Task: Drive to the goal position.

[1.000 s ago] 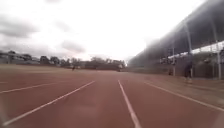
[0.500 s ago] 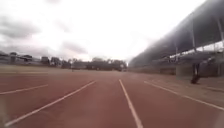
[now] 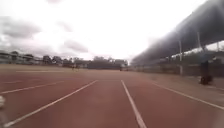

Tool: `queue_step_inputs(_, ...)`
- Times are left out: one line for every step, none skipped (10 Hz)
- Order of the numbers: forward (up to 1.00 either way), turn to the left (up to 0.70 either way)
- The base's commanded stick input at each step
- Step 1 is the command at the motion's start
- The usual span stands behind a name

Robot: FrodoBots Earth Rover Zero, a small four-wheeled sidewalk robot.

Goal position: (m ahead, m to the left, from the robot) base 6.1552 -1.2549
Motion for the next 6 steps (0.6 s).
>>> queue_step_inputs(0.85, 0.00)
queue_step_inputs(0.85, 0.00)
queue_step_inputs(0.85, 0.00)
queue_step_inputs(0.85, -0.09)
queue_step_inputs(0.85, -0.26)
queue_step_inputs(0.85, -0.34)
